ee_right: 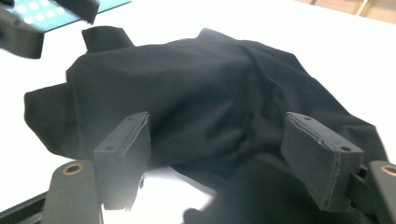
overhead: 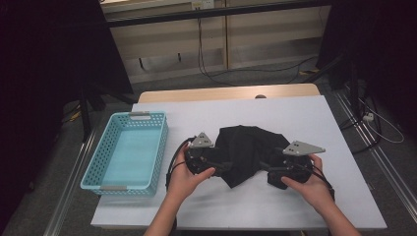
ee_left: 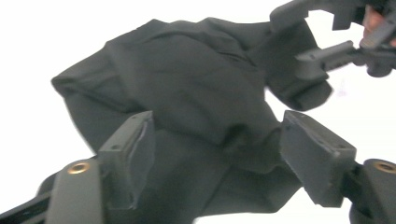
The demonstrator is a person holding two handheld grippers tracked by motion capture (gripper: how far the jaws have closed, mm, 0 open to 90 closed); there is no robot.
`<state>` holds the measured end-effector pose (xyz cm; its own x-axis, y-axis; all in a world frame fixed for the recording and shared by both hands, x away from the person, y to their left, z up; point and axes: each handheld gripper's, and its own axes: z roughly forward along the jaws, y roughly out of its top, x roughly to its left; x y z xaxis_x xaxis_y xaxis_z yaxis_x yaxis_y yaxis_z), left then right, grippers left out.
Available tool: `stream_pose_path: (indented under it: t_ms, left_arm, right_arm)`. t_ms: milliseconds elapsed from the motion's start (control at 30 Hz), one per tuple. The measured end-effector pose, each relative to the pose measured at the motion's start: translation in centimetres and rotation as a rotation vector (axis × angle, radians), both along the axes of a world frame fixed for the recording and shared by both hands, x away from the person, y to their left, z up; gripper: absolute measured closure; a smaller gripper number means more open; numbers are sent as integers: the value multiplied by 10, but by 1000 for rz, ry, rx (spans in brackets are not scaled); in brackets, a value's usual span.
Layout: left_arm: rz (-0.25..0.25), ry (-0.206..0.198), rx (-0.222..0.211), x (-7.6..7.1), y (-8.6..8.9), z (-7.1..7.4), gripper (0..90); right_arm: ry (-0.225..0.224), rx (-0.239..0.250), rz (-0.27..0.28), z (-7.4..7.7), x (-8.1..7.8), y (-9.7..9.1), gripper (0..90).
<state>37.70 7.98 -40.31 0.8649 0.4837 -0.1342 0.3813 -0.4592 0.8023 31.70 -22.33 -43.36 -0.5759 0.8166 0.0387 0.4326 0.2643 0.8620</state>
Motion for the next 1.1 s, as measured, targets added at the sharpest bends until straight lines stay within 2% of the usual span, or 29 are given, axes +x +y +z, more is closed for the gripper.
stream_pose_path:
  t_ms: [67,133,267,367,567,600,633,700,767,867,933,1000,1100]
  left_arm:
    - [30,-2,-9,2,8,0,230]
    - [55,-2,-9,3,14,0,219]
    - [88,-4,-8,5,24,0,199]
    - [105,-1,-12,7,27,-2,195]
    - [119,9,-14,8,30,-4,195]
    - [118,12,-13,7,29,-5,195]
    - [119,13,-14,7,28,-5,195]
    - [118,10,-13,8,28,-6,195]
    - [120,12,-17,8,27,-6,195]
    - [124,11,-20,8,28,-5,195]
    - [127,10,-21,9,28,-5,196]
    - [128,6,-18,9,29,-5,196]
    - [130,9,-26,8,29,-4,196]
  right_arm:
    - [1,-1,21,-1,2,7,239]
    - [2,18,45,-2,3,14,229]
    - [19,20,70,-5,6,29,187]
    - [28,39,105,-7,8,39,126]
    - [37,-7,137,-12,8,62,86]
    - [54,-38,139,-16,9,68,118]
    - [54,-38,139,-16,9,68,118]
    - [68,-97,141,-21,10,74,250]
    - [86,-132,130,-25,11,76,356]
    - [83,-150,113,-25,11,73,615]
    - [97,-131,126,-24,13,68,824]
    - [95,-108,124,-22,13,64,888]
    - [83,-86,117,-17,12,57,895]
